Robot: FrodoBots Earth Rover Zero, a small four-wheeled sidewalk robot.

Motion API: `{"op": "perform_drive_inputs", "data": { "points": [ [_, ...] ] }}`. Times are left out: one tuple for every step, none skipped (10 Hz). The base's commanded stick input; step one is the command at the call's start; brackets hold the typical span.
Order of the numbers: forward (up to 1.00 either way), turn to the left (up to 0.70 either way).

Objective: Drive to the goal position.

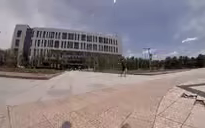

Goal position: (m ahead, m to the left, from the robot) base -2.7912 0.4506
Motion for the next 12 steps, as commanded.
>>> {"op": "perform_drive_inputs", "data": {
  "points": [
    [0.70,0.00],
    [0.70,0.00],
    [0.70,0.00],
    [0.70,0.00],
    [0.70,0.00],
    [0.70,0.00],
    [0.70,0.00],
    [0.70,0.00],
    [0.70,0.00],
    [0.70,0.01],
    [0.70,0.03],
    [0.70,0.34]
  ]
}}
